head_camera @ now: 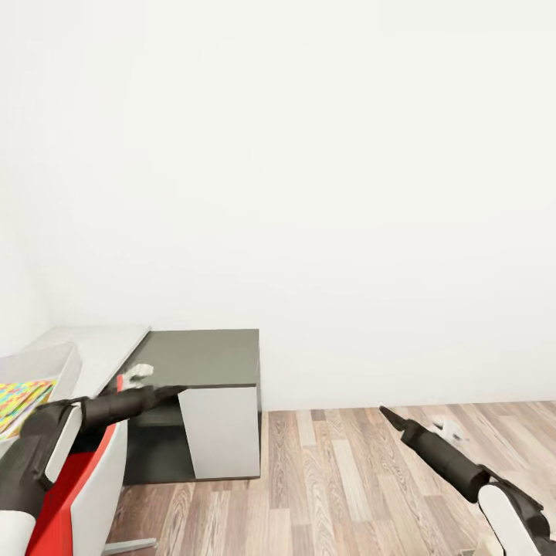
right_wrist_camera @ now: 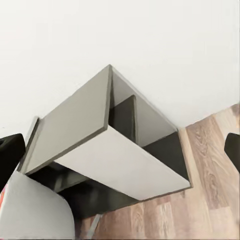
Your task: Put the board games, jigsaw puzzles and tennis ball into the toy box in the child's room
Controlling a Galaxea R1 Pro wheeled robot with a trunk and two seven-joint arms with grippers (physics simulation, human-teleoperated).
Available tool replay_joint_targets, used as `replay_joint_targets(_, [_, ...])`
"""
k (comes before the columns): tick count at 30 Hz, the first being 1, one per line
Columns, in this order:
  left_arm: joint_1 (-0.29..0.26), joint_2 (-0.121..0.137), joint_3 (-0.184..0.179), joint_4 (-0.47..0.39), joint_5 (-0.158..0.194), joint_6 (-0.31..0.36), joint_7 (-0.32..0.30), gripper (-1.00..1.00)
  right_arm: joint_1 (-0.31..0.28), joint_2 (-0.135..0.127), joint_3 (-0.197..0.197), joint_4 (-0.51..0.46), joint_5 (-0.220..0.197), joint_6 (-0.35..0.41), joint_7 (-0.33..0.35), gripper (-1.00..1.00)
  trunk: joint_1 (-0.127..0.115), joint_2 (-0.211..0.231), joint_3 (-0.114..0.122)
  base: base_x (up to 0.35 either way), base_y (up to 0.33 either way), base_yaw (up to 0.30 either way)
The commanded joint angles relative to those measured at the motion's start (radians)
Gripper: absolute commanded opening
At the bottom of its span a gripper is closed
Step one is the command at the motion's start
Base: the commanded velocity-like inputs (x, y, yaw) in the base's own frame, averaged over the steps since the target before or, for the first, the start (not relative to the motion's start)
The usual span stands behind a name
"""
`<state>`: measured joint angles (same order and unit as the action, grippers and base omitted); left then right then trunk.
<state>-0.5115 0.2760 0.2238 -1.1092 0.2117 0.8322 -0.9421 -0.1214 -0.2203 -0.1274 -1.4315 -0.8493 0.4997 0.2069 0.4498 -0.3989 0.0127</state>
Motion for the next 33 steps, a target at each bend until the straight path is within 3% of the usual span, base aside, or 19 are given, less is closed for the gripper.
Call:
replay_joint_targets(1, [-0.001, -0.006, 0.000, 0.017, 0.003, 0.005, 0.039, 1.00, -0.014, 0.000, 0.021, 0.018, -0.004, 0.006, -0.037, 1.00, 0.000, -0.001, 0.000, 0.000, 0.000, -0.002])
replay_joint_targets(4, [-0.002, -0.029, -0.002, 0.117, 0.001, -0.003, 0.213, 1.00, -0.074, 0.004, 0.099, 0.136, -0.004, 0.005, -0.186, 1.00, 0.000, -0.001, 0.000, 0.000, 0.000, -0.001])
replay_joint_targets(7, [-0.002, -0.046, -0.017, 0.221, -0.004, -0.021, 0.330, 1.00, -0.102, 0.022, 0.130, 0.245, -0.001, 0.004, -0.252, 1.00, 0.000, -0.001, 0.000, 0.000, 0.000, 0.000])
replay_joint_targets(8, [-0.002, -0.055, -0.038, 0.283, -0.013, -0.048, 0.384, 1.00, -0.109, 0.032, 0.140, 0.292, 0.001, 0.002, -0.270, 1.00, 0.000, -0.001, 0.000, 0.000, 0.000, 0.000])
replay_joint_targets(11, [-0.002, -0.069, -0.098, 0.422, -0.037, -0.135, 0.485, 1.00, -0.115, 0.052, 0.152, 0.380, 0.004, -0.002, -0.291, 1.00, 0.000, -0.001, 0.000, 0.000, 0.000, 0.000])
replay_joint_targets(13, [-0.002, -0.087, -0.155, 0.586, -0.055, -0.255, 0.572, 1.00, -0.117, 0.064, 0.172, 0.506, 0.017, -0.014, -0.301, 1.00, 0.000, -0.001, 0.000, 0.000, 0.000, 0.000])
replay_joint_targets(16, [-0.001, -0.100, -0.186, 0.754, -0.063, -0.400, 0.641, 1.00, -0.118, 0.069, 0.188, 0.662, 0.057, -0.053, -0.305, 1.00, 0.000, -0.001, 0.000, 0.000, 0.000, 0.000])
replay_joint_targets(18, [0.001, -0.109, -0.200, 0.907, -0.067, -0.547, 0.705, 1.00, -0.119, 0.076, 0.197, 0.825, 0.125, -0.140, -0.307, 1.00, 0.000, -0.001, 0.000, 0.000, 0.000, 0.000])
replay_joint_targets(19, [0.008, -0.119, -0.205, 0.998, -0.069, -0.647, 0.760, 1.00, -0.119, 0.091, 0.203, 0.950, 0.198, -0.231, -0.307, 1.00, 0.000, -0.001, 0.000, 0.000, 0.000, 0.000])
replay_joint_targets(20, [0.024, -0.124, -0.208, 1.035, -0.072, -0.706, 0.801, 1.00, -0.119, 0.106, 0.209, 1.032, 0.255, -0.297, -0.308, 1.00, 0.000, -0.001, 0.000, 0.000, 0.000, 0.000])
replay_joint_targets(21, [0.038, -0.126, -0.209, 1.047, -0.076, -0.733, 0.823, 1.00, -0.119, 0.114, 0.212, 1.071, 0.283, -0.330, -0.308, 1.00, 0.000, -0.001, 0.000, 0.000, 0.000, 0.000])
replay_joint_targets(23, [0.110, -0.131, -0.211, 1.074, -0.099, -0.822, 0.901, 1.00, -0.119, 0.150, 0.217, 1.212, 0.386, -0.454, -0.309, 1.00, 0.000, -0.001, 0.000, 0.000, 0.000, 0.000])
replay_joint_targets(25, [0.177, -0.133, -0.212, 1.085, -0.128, -0.901, 0.947, 1.00, -0.119, 0.181, 0.219, 1.324, 0.461, -0.545, -0.310, 1.00, 0.000, -0.001, 0.000, 0.000, 0.000, 0.000])
replay_joint_targets(28, [0.262, -0.133, -0.213, 1.092, -0.156, -0.981, 0.973, 1.00, -0.120, 0.209, 0.221, 1.398, 0.520, -0.599, -0.311, 1.00, 0.000, -0.001, 0.000, 0.000, 0.000, 0.000])
replay_joint_targets(33, [0.313, -0.132, -0.213, 1.095, -0.163, -1.004, 0.980, 1.00, -0.120, 0.217, 0.221, 1.418, 0.534, -0.609, -0.311, 1.00, 0.000, -0.001, 0.000, 0.000, 0.000, 0.000])
